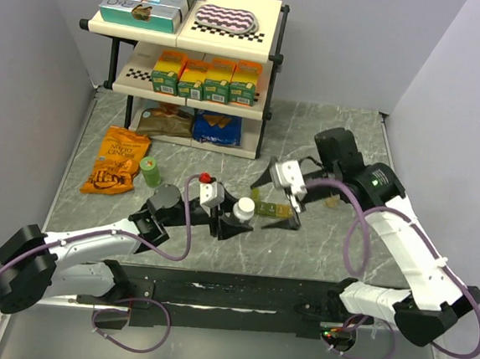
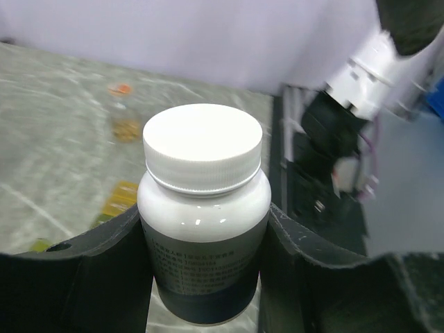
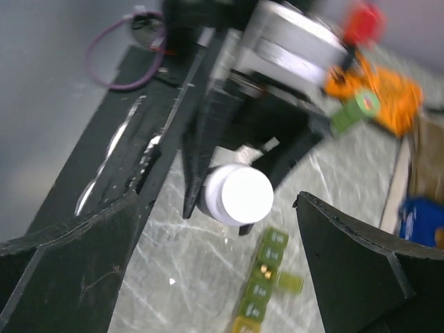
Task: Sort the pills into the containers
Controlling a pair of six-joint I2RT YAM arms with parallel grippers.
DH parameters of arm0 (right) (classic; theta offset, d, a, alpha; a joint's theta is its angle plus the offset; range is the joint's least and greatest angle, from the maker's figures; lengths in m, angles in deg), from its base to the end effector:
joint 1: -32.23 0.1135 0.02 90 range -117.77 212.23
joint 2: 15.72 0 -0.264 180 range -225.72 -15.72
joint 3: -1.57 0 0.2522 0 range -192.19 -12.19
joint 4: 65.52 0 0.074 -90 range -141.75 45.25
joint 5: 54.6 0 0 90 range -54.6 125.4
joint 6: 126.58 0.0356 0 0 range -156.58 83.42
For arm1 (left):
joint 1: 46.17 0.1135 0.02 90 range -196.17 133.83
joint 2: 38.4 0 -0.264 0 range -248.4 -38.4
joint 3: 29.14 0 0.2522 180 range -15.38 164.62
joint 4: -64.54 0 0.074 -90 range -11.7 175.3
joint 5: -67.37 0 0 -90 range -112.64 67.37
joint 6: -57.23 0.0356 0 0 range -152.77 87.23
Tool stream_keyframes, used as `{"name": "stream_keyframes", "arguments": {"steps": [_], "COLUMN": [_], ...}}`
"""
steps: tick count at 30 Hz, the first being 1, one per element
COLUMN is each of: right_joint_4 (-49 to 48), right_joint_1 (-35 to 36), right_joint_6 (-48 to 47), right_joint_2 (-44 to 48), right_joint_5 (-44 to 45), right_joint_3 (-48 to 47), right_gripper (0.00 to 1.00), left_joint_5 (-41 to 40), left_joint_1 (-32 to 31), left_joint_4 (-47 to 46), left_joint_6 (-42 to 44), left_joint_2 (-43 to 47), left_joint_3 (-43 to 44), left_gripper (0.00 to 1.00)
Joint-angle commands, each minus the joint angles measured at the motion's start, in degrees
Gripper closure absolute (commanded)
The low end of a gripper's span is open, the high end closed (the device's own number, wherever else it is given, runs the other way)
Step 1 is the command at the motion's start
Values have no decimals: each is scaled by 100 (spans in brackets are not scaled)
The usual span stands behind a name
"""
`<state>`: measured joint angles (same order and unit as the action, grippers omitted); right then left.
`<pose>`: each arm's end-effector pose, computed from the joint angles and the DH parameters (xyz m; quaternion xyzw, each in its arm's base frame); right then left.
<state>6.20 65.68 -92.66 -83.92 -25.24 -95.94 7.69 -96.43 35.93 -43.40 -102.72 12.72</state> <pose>0.1576 0.1413 0.4204 -0.7008 0.4174 0.3846 0.4321 0.1414 -0.1982 0.2663 0.4017 0.5408 -0.5145 0.5306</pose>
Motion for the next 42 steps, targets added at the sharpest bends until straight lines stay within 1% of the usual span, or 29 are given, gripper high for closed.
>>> {"name": "stream_keyframes", "arguments": {"steps": [1,3,7,12,13,15,16,18,19,21,23,24,25,26,27,28,29,30,31,32,33,34,35,36,37,38,41,42], "right_joint_4": [1051,1226,1192,1113,1122,1218,1323,1289,1219,1079,702,578,446,106,-54,-282,-493,-896,-1196,-1529,-2037,-2190,-2418,-2673,-2762,-2789,-2825,-2833], "right_joint_1": [91,179,372,504,522,539,548,575,583,618,619,619,627,636,645,645,645,645,645,654,645,645,645,645,645,610,575,575], "right_joint_6": [-2021,-2039,-1811,-1565,-1521,-1538,-1564,-1460,-1442,-1319,-943,-775,-599,-137,147,454,1179,1491,1886,2882,3266,3565,3995,4129,4296,4550,4667,4650], "right_joint_2": [-26,-245,-518,-711,-773,-834,-896,-923,-914,-888,-809,-791,-765,-765,-765,-773,-791,-808,-843,-844,-861,-896,-896,-888,-905,-940,-1011,-993], "right_joint_5": [-853,-958,-880,-800,-757,-739,-712,-642,-607,-493,-388,-352,-291,-238,-107,-27,69,296,507,814,1322,1562,1730,1870,2220,2249,1934,1864], "right_joint_3": [157,87,7,43,25,-45,-72,-81,-63,50,130,191,227,288,332,376,498,560,657,919,1043,1158,1385,1483,1536,1554,1510,1493], "right_gripper": [0,0,2,9,13,18,25,35,42,47,56,59,65,66,69,69,70,70,72,73,76,76,76,76,75,75,72,68], "left_joint_5": [1404,1476,1616,1687,1696,1705,1713,1705,1696,1617,1529,1355,1240,1047,480,-4,-496,-1493,-1991,-2431,-2870,-3518,-3777,-3910,-4138,-4157,-3974,-3895], "left_joint_1": [51,60,51,60,60,60,51,51,51,51,51,51,51,25,-36,-124,-359,-483,-580,-755,-818,-949,-985,-1012,-1064,-1082,-1091,-1100], "left_joint_4": [325,405,379,387,405,423,414,388,344,186,37,-8,-34,-104,-53,78,167,202,116,10,-278,-429,-639,-919,-1053,-1150,-1528,-1616], "left_joint_6": [8,35,9,0,9,26,26,0,-26,-79,-132,-149,-158,-141,-80,190,332,456,535,510,518,484,457,431,352,317,167,141], "left_joint_2": [103,86,16,-64,-72,-90,-90,-73,-73,6,50,111,156,191,322,419,498,629,665,683,649,613,561,430,350,288,7,-19], "left_joint_3": [318,372,416,504,512,539,548,530,521,460,407,355,320,284,241,240,240,231,214,205,179,161,135,135,152,187,144,117], "left_gripper": [99,99,99,99,99,99,99,99,99,99,99,99,99,99,99,99,99,99,99,99,99,99,99,99,99,99,99,99]}}
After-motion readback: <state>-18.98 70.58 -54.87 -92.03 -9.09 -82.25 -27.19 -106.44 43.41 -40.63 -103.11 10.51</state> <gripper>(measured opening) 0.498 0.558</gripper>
